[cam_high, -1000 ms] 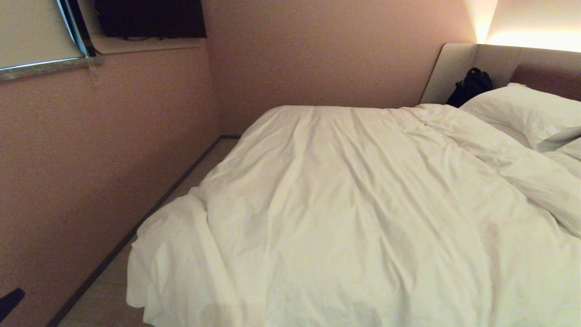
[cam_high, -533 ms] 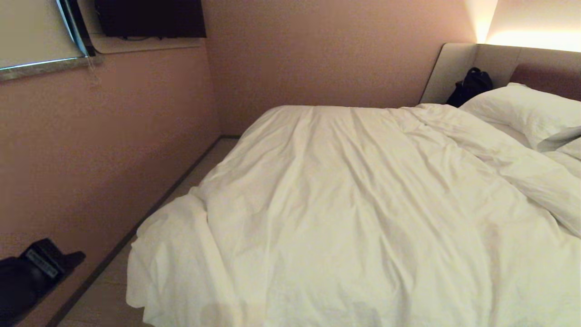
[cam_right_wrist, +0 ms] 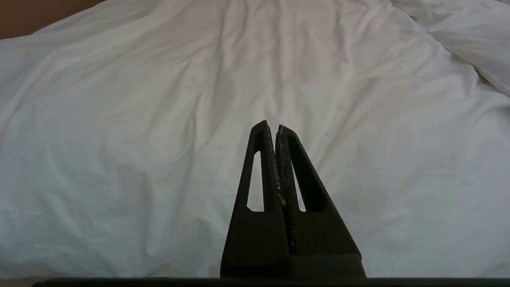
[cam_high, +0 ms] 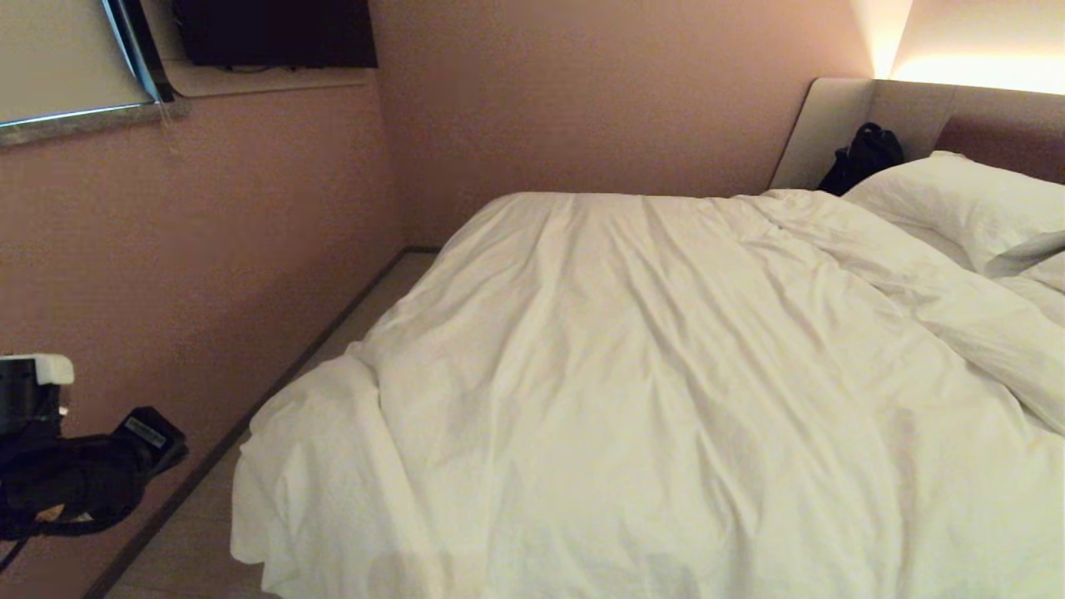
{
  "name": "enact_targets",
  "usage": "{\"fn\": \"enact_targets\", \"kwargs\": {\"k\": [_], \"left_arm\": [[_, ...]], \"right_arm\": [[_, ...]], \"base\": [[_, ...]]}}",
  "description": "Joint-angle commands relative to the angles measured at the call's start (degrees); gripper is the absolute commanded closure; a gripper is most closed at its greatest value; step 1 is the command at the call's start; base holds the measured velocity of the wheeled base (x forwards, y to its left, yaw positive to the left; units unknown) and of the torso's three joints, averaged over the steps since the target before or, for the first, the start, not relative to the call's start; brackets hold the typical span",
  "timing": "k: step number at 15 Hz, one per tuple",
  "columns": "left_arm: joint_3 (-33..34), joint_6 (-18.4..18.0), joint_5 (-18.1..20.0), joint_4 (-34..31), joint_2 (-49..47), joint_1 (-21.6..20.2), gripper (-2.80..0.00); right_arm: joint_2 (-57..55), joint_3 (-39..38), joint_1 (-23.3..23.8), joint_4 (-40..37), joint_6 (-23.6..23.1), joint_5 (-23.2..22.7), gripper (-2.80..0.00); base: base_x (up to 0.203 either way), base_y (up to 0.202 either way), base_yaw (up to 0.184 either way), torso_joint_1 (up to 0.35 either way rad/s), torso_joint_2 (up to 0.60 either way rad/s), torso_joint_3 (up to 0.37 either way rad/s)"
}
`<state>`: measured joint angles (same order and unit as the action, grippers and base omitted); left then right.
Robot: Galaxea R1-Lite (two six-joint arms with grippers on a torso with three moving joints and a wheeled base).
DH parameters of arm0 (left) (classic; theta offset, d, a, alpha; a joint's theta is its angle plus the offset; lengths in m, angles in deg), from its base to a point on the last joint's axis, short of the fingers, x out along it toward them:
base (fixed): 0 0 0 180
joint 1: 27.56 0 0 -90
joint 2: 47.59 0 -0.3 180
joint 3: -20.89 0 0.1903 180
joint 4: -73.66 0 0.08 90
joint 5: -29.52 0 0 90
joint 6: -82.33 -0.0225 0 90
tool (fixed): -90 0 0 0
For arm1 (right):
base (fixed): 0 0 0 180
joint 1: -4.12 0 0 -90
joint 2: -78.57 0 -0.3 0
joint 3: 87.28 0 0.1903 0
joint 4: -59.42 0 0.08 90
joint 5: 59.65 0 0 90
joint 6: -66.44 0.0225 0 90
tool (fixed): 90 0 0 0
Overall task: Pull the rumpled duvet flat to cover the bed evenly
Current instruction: Flatten the corners of the folded blanket
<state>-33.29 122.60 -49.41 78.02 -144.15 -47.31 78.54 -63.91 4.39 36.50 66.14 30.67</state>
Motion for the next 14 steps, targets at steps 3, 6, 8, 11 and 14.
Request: {"fn": "enact_targets", "kwargs": {"k": [3, 6, 8, 11, 14], "left_arm": [[-7.3, -8.4, 6.6, 1.0, -14.2, -10.1, 0.0], [-12.1, -17.5, 7.1, 1.1, -21.3, -14.2, 0.0], [-13.2, -21.0, 7.0, 0.9, -22.8, -14.6, 0.0], [-14.7, -26.8, 7.2, 1.0, -25.5, -15.4, 0.0], [-15.0, -30.1, 13.3, 0.3, -25.4, -16.4, 0.0]], "right_arm": [[0.0, 0.0, 0.0, 0.0, 0.0, 0.0, 0.0], [0.0, 0.0, 0.0, 0.0, 0.0, 0.0, 0.0], [0.0, 0.0, 0.0, 0.0, 0.0, 0.0, 0.0], [0.0, 0.0, 0.0, 0.0, 0.0, 0.0, 0.0], [0.0, 0.0, 0.0, 0.0, 0.0, 0.0, 0.0]], "base": [[0.0, 0.0, 0.0, 0.0, 0.0, 0.0], [0.0, 0.0, 0.0, 0.0, 0.0, 0.0], [0.0, 0.0, 0.0, 0.0, 0.0, 0.0], [0.0, 0.0, 0.0, 0.0, 0.0, 0.0], [0.0, 0.0, 0.0, 0.0, 0.0, 0.0]]}}
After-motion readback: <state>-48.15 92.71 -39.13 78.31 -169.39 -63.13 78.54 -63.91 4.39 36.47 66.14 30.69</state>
